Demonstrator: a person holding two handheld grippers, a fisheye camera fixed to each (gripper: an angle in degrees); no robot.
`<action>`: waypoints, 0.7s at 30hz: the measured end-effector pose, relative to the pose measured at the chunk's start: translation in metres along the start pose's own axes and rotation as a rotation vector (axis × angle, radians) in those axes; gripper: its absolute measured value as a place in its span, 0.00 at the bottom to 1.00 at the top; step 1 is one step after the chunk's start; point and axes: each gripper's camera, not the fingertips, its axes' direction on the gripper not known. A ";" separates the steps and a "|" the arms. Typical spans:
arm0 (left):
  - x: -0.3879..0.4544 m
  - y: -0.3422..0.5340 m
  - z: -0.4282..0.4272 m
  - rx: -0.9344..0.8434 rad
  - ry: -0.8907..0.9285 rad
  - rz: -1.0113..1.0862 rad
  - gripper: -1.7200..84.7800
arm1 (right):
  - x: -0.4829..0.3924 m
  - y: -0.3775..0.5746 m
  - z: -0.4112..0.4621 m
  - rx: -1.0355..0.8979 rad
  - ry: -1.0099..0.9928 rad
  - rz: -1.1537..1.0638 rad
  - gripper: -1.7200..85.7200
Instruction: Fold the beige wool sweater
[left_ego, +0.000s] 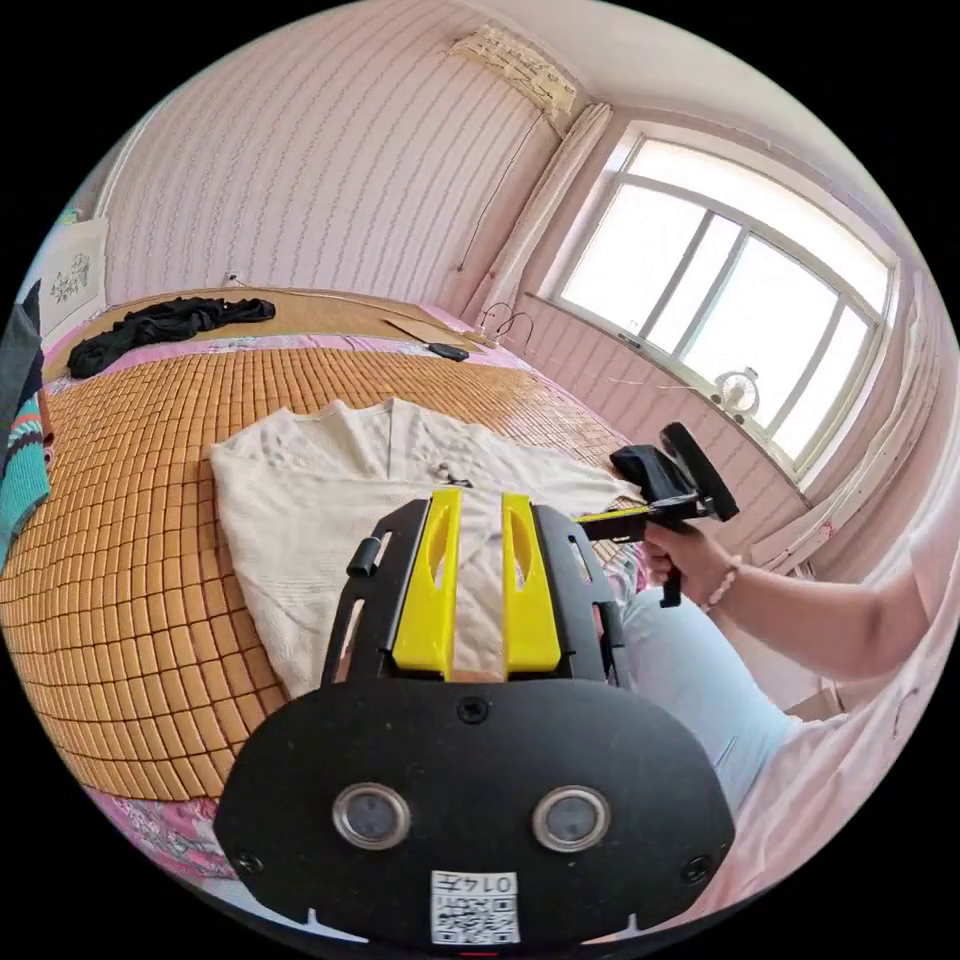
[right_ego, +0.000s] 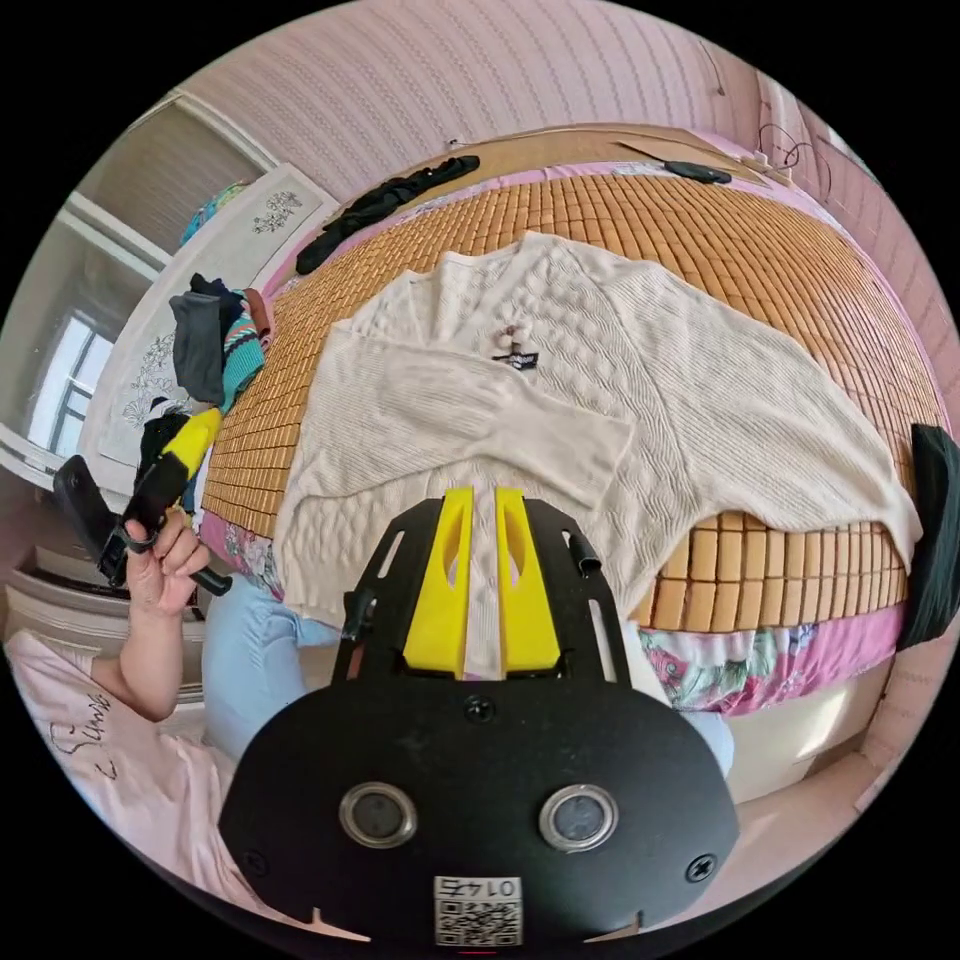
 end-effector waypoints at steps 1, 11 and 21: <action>-0.004 0.003 0.005 -0.037 -0.020 -0.016 0.10 | 0.008 0.004 -0.001 0.005 0.012 0.003 0.08; -0.023 -0.009 0.069 -0.293 -0.190 -0.026 0.11 | 0.064 -0.053 0.017 -0.006 0.161 0.044 0.12; 0.012 -0.028 0.102 -0.292 -0.256 0.083 0.04 | 0.083 -0.063 -0.026 0.042 0.156 -0.117 0.03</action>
